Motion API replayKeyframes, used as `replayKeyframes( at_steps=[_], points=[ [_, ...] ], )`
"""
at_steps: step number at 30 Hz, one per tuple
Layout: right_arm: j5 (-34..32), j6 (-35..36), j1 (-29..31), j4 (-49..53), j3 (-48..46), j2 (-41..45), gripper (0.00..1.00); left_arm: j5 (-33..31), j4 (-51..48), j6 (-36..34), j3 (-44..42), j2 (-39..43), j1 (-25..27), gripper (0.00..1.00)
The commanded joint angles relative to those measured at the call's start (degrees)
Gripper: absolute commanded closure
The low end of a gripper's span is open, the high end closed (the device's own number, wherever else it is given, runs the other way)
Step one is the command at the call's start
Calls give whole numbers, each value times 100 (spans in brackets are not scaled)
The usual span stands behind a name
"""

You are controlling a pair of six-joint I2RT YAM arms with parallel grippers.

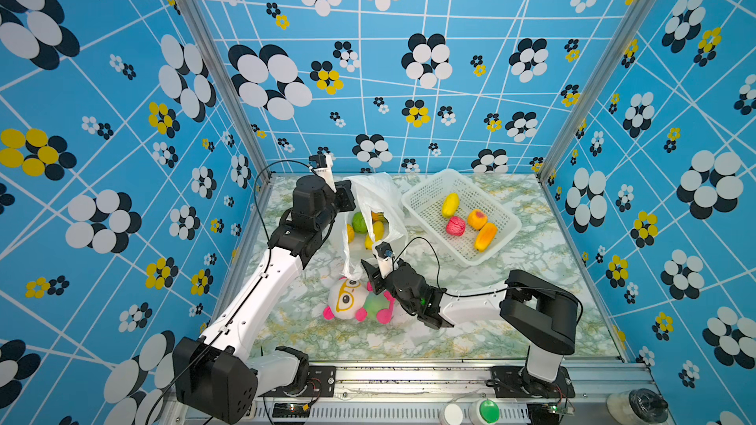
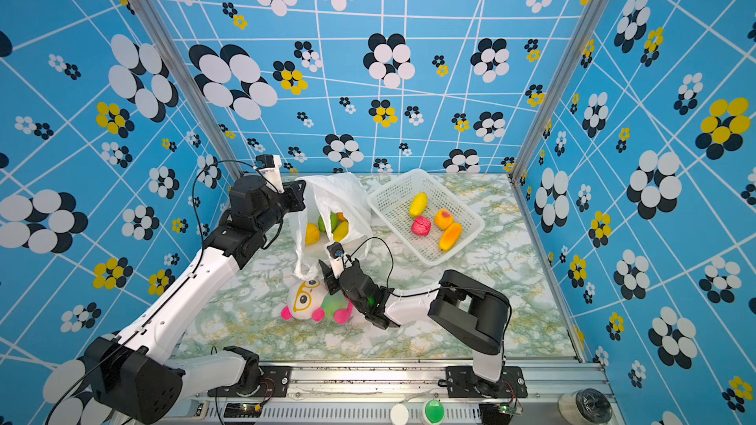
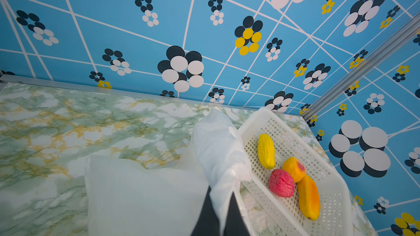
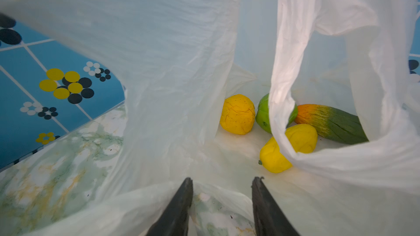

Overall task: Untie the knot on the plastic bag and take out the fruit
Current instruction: 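Move the right gripper back into the bag above the remaining fruit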

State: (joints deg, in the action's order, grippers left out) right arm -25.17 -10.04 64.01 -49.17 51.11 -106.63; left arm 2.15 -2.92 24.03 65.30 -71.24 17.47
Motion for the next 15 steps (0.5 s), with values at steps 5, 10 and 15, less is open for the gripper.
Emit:
replayKeyframes(
  at_steps=[5, 10, 15],
  points=[
    [-712, -909, -375, 1309, 1165, -719, 54, 77, 135, 26, -106, 222, -29, 100],
    [-1259, -1199, -450, 2612, 2329, -1351, 38, 159, 142, -10, -76, 207, -27, 100],
    [-1208, -1349, -448, 3184, 3127, -1892, 26, 334, 43, -327, 155, 53, 210, 100]
  ],
)
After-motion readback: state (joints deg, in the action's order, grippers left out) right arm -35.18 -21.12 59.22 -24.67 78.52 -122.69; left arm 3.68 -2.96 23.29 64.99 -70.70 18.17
